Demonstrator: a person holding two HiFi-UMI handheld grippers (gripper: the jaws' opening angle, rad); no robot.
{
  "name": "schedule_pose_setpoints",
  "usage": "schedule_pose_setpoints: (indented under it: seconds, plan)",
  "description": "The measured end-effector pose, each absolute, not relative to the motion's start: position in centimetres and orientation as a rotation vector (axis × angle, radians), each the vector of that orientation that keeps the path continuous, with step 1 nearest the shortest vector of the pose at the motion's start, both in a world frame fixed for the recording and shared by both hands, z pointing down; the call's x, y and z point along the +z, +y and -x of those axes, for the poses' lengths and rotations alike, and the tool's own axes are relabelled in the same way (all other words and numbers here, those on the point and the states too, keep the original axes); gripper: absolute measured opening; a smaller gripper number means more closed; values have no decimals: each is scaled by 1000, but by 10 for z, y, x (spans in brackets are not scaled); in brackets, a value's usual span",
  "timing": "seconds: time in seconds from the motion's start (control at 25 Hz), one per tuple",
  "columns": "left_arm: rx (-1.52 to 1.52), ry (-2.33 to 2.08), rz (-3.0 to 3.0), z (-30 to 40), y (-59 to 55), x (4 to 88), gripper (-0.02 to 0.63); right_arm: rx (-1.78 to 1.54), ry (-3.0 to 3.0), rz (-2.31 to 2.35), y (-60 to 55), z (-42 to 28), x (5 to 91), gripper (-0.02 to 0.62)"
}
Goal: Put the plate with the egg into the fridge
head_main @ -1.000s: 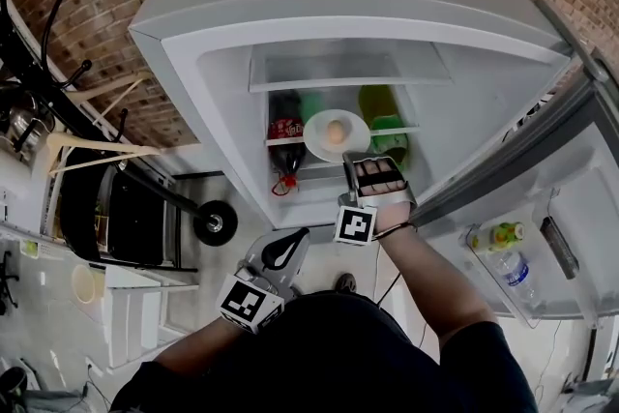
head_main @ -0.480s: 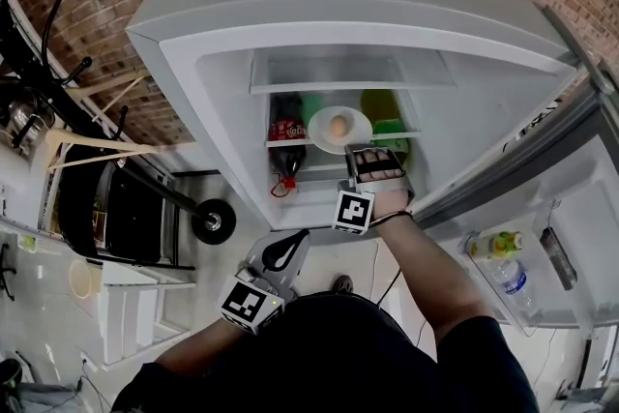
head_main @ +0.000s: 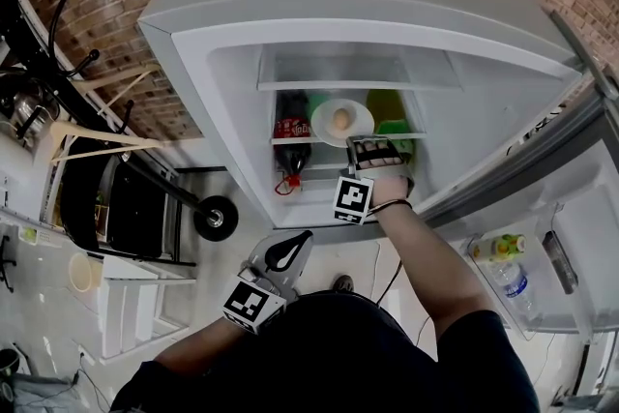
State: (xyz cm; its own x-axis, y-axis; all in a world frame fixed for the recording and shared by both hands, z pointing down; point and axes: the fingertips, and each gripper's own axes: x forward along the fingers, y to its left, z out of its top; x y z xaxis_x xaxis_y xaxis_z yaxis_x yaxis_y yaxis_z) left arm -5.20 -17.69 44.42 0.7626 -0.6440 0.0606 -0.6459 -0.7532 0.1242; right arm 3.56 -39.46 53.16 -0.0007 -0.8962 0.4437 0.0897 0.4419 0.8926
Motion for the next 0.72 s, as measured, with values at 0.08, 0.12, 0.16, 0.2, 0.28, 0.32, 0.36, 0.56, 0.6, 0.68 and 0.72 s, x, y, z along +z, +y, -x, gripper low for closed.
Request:
schedule_pose_setpoints:
  seconds: [0.08, 0.12, 0.16, 0.2, 0.28, 0.32, 0.36, 0.56, 0.6, 0.68, 0.72]
  plan:
    - [28, -1042, -2825, 53, -176, 445, 5, -918, -1340, -780, -397, -34, 533, 28]
    - [29, -1046, -2826, 53, -176, 445, 5, -918, -1338, -771, -398, -33, 535, 29]
    - [30, -1051, -2824, 54, -176, 445, 5, -916, -1338, -762, -399, -32, 536, 31]
    - [31, -1054, -2819, 55, -176, 445, 5, -914, -1338, -754, -399, -31, 537, 32]
    - [32, -1058, -2816, 56, -175, 445, 5, -911, -1340, -744, -401, -30, 539, 35]
    - [33, -1060, -2816, 56, -175, 445, 5, -909, -1340, -739, -402, -29, 540, 37]
    - [34, -1062, -2815, 57, -175, 444, 5, -906, -1339, -735, -403, -29, 541, 38]
    - [40, -1077, -2816, 60, -177, 445, 5, -898, -1331, -713, -407, -28, 545, 44]
    - [41, -1079, -2813, 60, -177, 446, 5, -898, -1329, -710, -407, -28, 545, 46]
    - [42, -1079, -2806, 60, -178, 446, 5, -895, -1331, -707, -407, -27, 545, 46]
    - [43, -1078, -2808, 60, -178, 445, 5, -890, -1333, -707, -407, -27, 545, 46]
